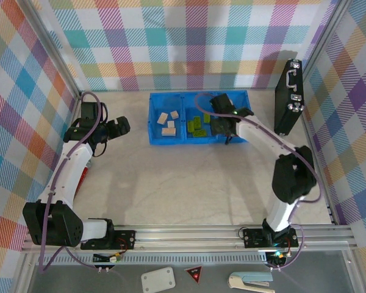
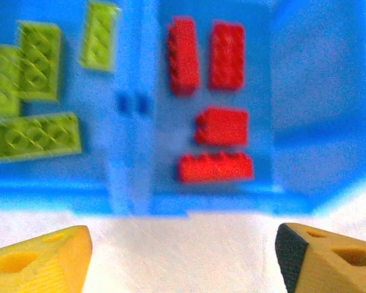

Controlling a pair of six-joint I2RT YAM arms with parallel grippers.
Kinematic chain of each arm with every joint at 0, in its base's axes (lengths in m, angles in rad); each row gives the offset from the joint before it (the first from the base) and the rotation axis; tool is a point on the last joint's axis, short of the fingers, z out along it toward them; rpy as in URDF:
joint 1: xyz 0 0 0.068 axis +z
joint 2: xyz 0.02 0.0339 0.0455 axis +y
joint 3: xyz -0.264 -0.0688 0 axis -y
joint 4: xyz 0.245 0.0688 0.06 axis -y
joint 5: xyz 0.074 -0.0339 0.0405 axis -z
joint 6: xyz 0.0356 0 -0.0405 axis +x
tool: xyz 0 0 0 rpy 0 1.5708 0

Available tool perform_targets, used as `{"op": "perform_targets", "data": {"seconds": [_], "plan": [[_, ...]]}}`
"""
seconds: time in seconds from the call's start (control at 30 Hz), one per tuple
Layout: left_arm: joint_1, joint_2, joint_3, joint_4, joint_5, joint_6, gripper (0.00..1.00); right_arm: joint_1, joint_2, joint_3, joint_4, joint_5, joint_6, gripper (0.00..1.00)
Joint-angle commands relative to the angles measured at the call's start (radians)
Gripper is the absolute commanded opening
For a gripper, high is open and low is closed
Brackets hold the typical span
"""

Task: Sort the legos into containers by color
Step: Reset both arms

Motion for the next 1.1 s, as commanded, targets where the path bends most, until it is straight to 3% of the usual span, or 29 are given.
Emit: {"op": "perform_targets", "data": {"seconds": [0.0, 0.03, 0.2, 0.4, 0.47, 0.53, 0.6, 0.83, 0.9, 1.0, 1.07], "plan": [[0.013, -0.036, -0.041, 0.014, 0.036, -0.095, 1.0, -0.053, -0.113, -0.138, 0.069, -0.037, 0.024, 0.91], [0.013, -0.04, -0.073, 0.041, 0.038, -0.111, 1.0, -0.077, -0.146, -0.191, 0.092, -0.036, 0.032, 0.98], [0.0, -0.031, -0.197, 0.171, -0.028, -0.131, 1.0, -0.177, -0.279, -0.444, 0.269, 0.001, 0.029, 0.99], [-0.061, 0.023, -0.327, 0.339, -0.309, -0.032, 1.0, -0.295, -0.326, -0.657, 0.495, 0.103, 0.026, 0.99], [-0.08, 0.048, -0.394, 0.492, -0.36, 0.037, 1.0, -0.311, -0.342, -0.756, 0.693, 0.091, -0.065, 0.99], [-0.101, 0.085, -0.464, 0.646, -0.388, 0.118, 1.0, -0.33, -0.342, -0.895, 0.999, 0.07, -0.156, 0.99], [-0.119, 0.123, -0.516, 0.786, -0.414, 0.176, 1.0, -0.359, -0.344, -0.914, 1.07, 0.021, -0.175, 0.99], [-0.113, 0.209, -0.666, 1.225, -0.271, 0.324, 1.0, -0.46, -0.243, -1.011, 1.474, -0.265, -0.168, 0.99], [-0.068, 0.218, -0.697, 1.274, -0.163, 0.31, 1.0, -0.46, -0.233, -1.012, 1.471, -0.354, -0.201, 0.99], [-0.025, 0.288, -0.77, 1.472, -0.055, 0.3, 1.0, -0.46, -0.18, -1.038, 1.57, -0.381, -0.216, 0.99], [-0.006, 0.281, -0.775, 1.465, -0.013, 0.29, 1.0, -0.46, -0.183, -1.027, 1.545, -0.375, -0.214, 0.99]]}}
